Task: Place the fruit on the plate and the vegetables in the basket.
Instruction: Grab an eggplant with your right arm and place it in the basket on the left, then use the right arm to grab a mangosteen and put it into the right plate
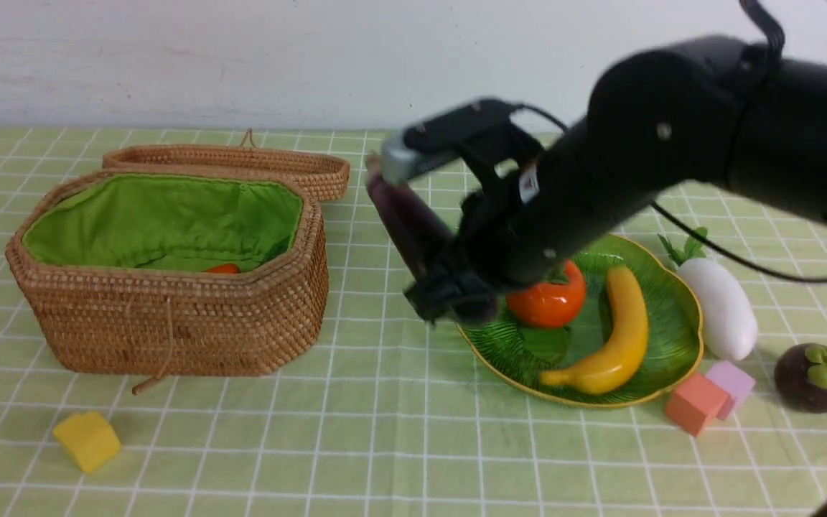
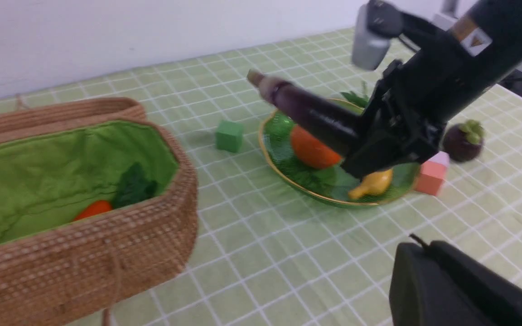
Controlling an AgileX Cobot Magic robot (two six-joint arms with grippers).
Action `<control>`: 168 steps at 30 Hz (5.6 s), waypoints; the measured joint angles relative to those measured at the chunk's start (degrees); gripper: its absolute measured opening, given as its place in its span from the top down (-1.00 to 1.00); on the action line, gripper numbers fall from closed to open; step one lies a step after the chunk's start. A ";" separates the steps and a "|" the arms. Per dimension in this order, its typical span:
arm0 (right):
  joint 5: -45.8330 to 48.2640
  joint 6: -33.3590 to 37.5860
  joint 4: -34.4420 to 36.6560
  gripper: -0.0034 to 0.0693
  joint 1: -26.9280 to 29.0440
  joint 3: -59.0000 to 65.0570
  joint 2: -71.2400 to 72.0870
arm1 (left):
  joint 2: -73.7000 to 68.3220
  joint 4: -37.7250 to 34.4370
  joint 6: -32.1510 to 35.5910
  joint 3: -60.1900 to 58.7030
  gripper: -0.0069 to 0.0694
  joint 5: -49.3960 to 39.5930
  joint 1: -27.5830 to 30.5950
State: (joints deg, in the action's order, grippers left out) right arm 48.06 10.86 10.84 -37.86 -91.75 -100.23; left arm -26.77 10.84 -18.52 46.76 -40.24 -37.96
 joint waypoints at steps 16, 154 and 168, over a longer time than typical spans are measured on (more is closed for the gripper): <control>-5.81 25.49 22.26 -0.19 -1.54 -45.66 -31.91 | 0.01 29.56 -29.70 0.00 0.85 -4.56 0.00; -4.48 -5.35 8.73 -0.65 -0.48 -34.63 -18.64 | 0.01 25.83 -22.60 0.10 0.84 -6.74 0.00; -16.35 -3.33 9.17 -0.64 -4.03 -48.06 -38.22 | 0.01 27.38 -25.25 0.10 0.83 -7.57 0.00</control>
State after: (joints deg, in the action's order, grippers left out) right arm 31.71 7.53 20.02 -41.89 -139.81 -138.45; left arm -26.76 38.22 -43.77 46.86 -47.81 -37.96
